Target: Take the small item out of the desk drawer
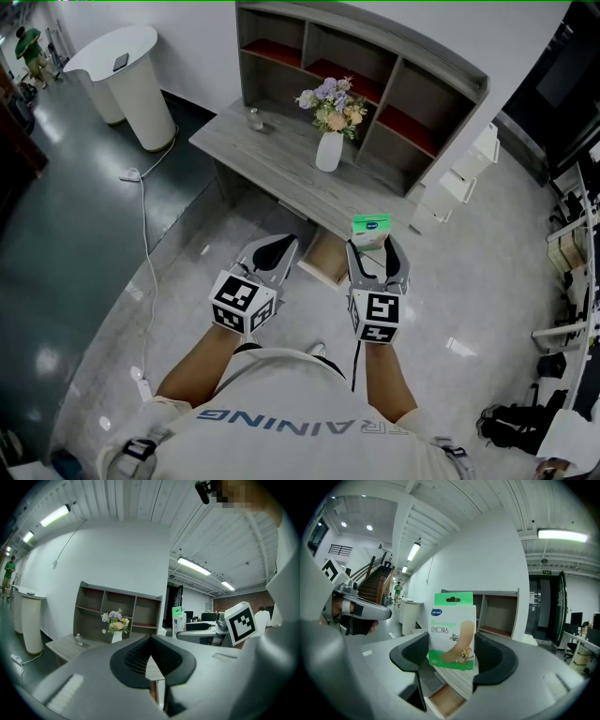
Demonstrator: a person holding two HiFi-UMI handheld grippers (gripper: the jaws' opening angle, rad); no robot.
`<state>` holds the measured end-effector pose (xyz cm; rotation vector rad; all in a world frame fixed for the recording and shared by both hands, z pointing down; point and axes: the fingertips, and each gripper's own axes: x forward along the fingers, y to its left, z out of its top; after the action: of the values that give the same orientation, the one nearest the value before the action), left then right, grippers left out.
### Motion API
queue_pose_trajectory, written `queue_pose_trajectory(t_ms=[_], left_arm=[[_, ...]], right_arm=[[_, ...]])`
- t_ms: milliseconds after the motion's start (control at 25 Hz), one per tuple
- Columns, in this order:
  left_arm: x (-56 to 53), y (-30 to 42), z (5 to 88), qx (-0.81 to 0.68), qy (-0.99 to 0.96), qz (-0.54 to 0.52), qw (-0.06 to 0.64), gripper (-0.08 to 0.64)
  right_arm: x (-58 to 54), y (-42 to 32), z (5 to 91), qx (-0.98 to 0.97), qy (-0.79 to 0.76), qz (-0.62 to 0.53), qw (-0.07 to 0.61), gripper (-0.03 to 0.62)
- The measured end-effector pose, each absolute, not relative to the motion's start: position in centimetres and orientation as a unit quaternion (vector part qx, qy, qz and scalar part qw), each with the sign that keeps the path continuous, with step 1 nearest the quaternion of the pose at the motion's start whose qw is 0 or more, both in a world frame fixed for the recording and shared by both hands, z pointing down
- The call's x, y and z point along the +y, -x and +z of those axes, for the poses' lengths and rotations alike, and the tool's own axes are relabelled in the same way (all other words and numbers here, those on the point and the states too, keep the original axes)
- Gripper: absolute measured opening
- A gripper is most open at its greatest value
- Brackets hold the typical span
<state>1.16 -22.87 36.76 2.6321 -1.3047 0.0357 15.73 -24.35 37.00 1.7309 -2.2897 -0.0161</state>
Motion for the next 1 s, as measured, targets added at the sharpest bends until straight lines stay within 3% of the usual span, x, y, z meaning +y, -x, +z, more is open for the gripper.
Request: queue_pose_trajectory(t_ms=[1000], left_arm=[[-22.6,-0.1,37.5,-0.449,-0.887,0.019,0.107,0.003]], right_arm=[[-24.5,-14.6,37.8,-0.797,-0.587,0.000,0.141,0.319]])
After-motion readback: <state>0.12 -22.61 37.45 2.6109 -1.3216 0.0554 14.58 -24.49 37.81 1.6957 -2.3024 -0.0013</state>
